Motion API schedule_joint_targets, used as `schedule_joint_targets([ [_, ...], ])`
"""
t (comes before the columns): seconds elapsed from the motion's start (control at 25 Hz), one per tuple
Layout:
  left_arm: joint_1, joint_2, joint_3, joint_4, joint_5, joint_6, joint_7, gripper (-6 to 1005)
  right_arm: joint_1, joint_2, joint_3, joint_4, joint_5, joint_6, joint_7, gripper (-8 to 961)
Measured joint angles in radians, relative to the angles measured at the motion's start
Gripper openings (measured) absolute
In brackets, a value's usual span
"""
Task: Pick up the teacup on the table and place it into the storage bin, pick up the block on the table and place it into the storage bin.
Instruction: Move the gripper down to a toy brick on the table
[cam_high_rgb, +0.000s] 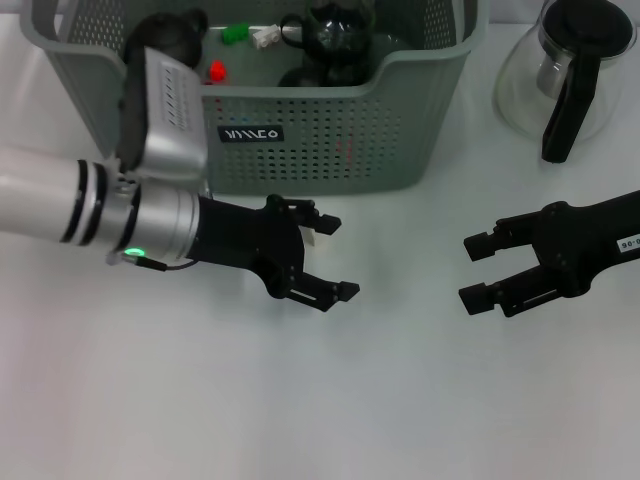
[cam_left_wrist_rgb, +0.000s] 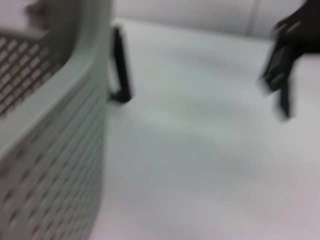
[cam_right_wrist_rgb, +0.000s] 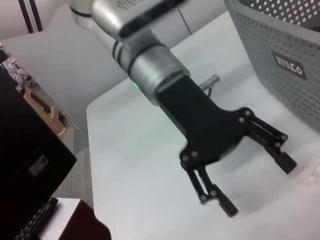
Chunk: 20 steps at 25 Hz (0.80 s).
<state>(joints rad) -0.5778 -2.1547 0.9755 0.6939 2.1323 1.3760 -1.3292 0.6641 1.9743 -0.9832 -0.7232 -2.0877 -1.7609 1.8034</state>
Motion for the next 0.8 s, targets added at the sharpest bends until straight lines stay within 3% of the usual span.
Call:
schedule_joint_targets([
  [0.2,0.002,0.0,-0.073,0.023,-0.005,0.031,0.004,902,-0.002,0.001,0.0,0.0,0.0,0.0,-0.004,942],
  [0.44,0.003,-0.011,-0.04,-0.005,0.009,-0.109,0.008,902,-0.004,0.003,0.0,0.002,0.0,0.0,-0.007,942],
  [0.8,0.003,-0.014,-0.007,-0.033,0.011,-0.181,0.021,901,-0.005,0.003,0.0,0.006,0.0,0.0,-0.007,942],
])
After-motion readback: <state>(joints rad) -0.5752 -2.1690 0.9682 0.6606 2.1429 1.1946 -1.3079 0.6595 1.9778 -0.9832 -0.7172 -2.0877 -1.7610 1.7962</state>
